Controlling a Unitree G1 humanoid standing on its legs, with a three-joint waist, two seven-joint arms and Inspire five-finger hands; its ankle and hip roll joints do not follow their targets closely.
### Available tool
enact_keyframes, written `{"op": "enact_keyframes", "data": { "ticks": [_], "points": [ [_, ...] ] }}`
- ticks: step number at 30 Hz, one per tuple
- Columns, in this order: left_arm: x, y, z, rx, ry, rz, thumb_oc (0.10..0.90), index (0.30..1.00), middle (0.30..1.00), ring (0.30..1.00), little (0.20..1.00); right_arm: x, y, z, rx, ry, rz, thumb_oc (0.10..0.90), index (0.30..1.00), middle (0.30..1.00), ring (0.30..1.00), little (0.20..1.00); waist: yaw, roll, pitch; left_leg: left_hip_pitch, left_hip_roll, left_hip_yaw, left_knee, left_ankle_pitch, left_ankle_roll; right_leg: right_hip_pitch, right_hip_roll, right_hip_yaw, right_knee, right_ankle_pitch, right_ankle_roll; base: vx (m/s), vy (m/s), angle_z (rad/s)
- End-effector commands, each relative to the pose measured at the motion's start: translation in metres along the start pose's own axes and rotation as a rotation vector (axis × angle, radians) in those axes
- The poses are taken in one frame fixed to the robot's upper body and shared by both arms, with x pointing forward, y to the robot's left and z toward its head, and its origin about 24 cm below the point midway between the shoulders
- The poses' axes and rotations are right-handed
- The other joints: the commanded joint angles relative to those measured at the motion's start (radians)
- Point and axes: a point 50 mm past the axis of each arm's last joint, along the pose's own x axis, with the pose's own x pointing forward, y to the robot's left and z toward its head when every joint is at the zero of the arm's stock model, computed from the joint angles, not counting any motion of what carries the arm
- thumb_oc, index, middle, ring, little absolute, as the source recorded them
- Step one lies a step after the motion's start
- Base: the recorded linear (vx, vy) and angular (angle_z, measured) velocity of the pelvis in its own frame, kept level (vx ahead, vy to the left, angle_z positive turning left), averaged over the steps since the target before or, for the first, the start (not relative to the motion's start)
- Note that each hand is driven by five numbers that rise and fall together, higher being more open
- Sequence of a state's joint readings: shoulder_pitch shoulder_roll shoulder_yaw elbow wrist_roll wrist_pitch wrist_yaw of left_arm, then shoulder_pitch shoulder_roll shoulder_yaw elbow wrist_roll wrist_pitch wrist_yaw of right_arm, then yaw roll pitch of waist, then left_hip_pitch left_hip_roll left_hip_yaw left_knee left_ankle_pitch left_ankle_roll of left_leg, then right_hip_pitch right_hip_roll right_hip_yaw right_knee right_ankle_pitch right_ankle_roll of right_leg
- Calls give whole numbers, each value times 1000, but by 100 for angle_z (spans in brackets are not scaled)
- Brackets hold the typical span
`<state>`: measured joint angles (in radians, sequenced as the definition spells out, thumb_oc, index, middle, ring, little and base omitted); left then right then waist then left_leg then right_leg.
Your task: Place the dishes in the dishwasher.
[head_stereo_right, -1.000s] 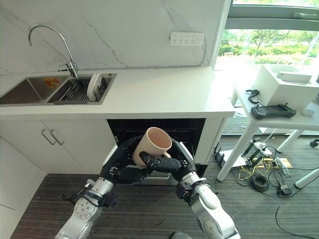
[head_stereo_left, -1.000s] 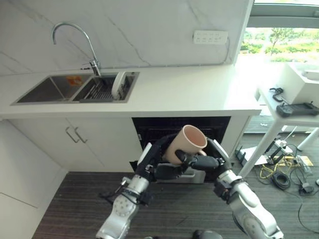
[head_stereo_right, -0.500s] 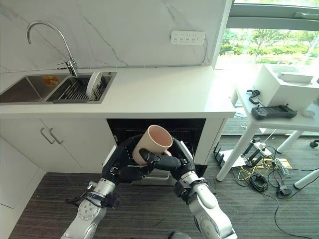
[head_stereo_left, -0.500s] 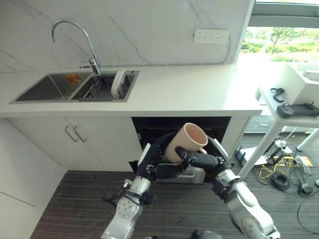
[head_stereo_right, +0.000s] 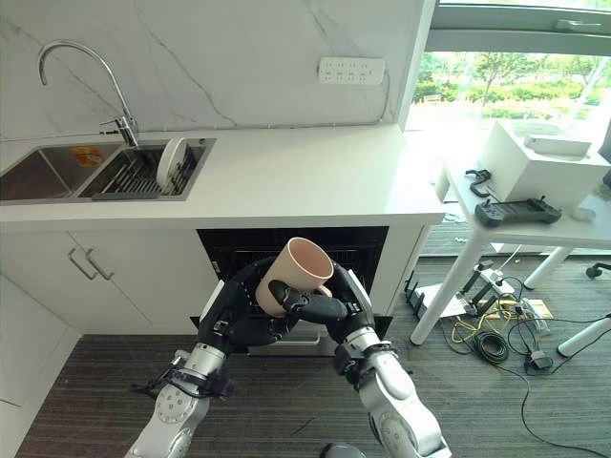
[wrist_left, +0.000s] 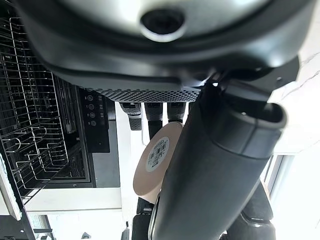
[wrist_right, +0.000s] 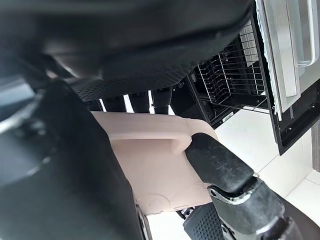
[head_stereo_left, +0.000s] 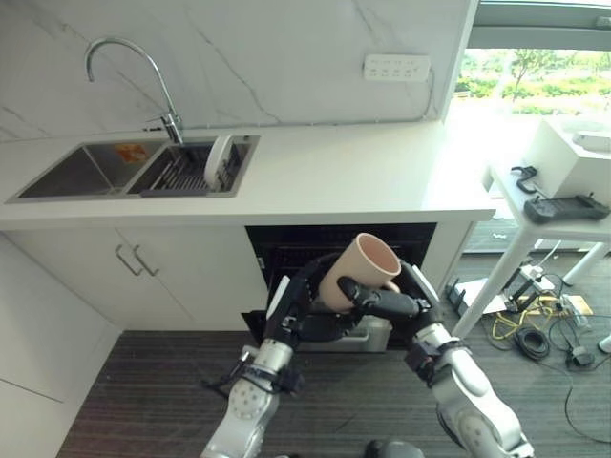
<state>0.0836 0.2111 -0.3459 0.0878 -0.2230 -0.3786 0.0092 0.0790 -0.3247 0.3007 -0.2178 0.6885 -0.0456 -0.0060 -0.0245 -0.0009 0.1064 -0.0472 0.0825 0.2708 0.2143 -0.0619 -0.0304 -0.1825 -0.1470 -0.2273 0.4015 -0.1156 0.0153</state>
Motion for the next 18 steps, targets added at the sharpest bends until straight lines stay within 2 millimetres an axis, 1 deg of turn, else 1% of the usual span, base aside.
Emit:
{"op": "enact_keyframes", "data": {
  "ticks": [1, 4, 6, 7, 8, 9, 10, 14, 16, 18],
  "points": [
    [-49, 143, 1, 42, 55, 879, 800, 900, 900, 900, 900, -10, -24, 126, 26, -749, -144, 400, 300, 300, 300, 300, -23, -16, -3, 23, 55, -46, 86, -188, -14, 135, -57, 14, -102, -68, 115, 0, 0, 0],
    [-50, 143, -1, 36, 57, 894, 800, 900, 900, 900, 900, -11, -27, 128, 84, -765, -161, 400, 300, 300, 300, 300, -26, -16, -3, 24, 56, -43, 86, -188, -14, 135, -56, 15, -102, -68, 114, 0, 0, 0],
    [-51, 143, -3, 31, 59, 901, 800, 900, 900, 900, 900, -9, -30, 124, 225, -744, -136, 400, 300, 300, 300, 300, -28, -15, -2, 25, 57, -41, 86, -187, -14, 135, -55, 16, -102, -68, 113, -1, 4, -2],
    [-52, 143, -4, 31, 61, 901, 800, 900, 900, 900, 900, -7, -32, 119, 365, -718, -118, 400, 300, 300, 300, 300, -29, -16, -2, 25, 57, -39, 86, -186, -14, 135, -55, 16, -102, -68, 113, 0, 0, 0],
    [-52, 143, -4, 31, 62, 900, 800, 900, 900, 900, 900, -6, -33, 117, 402, -711, -115, 400, 300, 300, 300, 300, -29, -15, -3, 25, 57, -39, 86, -187, -14, 135, -55, 16, -102, -68, 113, 0, 0, 0],
    [-52, 143, -4, 31, 62, 900, 800, 900, 900, 900, 900, -6, -33, 117, 402, -711, -115, 400, 300, 300, 300, 300, -29, -15, -3, 25, 57, -39, 86, -187, -14, 135, -55, 16, -102, -68, 113, 0, 0, 0],
    [-53, 143, -5, 30, 66, 895, 800, 900, 900, 900, 900, -2, -31, 104, 627, -659, -64, 400, 300, 300, 300, 300, -29, -16, -4, 26, 58, -38, 86, -187, -13, 136, -56, 13, -102, -68, 112, 0, 0, 0],
    [-53, 142, -6, 34, 76, 885, 800, 900, 900, 900, 900, 3, -26, 94, 933, -624, 12, 400, 300, 300, 300, 300, -26, -18, -6, 26, 59, -37, 86, -185, -12, 137, -58, 7, -102, -66, 111, 0, 0, 0],
    [-53, 141, -7, 34, 78, 886, 800, 900, 900, 900, 900, 3, -25, 94, 1008, -634, 36, 400, 300, 300, 300, 300, -25, -18, -7, 26, 59, -38, 86, -184, -11, 137, -58, 5, -102, -65, 111, 0, 0, 0],
    [-54, 142, -7, 37, 79, 888, 800, 900, 900, 900, 900, 2, -25, 96, 1040, -654, 50, 400, 300, 300, 300, 300, -25, -19, -8, 25, 58, -39, 86, -185, -11, 137, -57, 5, -102, -64, 111, 0, 0, 0]
  ]
}}
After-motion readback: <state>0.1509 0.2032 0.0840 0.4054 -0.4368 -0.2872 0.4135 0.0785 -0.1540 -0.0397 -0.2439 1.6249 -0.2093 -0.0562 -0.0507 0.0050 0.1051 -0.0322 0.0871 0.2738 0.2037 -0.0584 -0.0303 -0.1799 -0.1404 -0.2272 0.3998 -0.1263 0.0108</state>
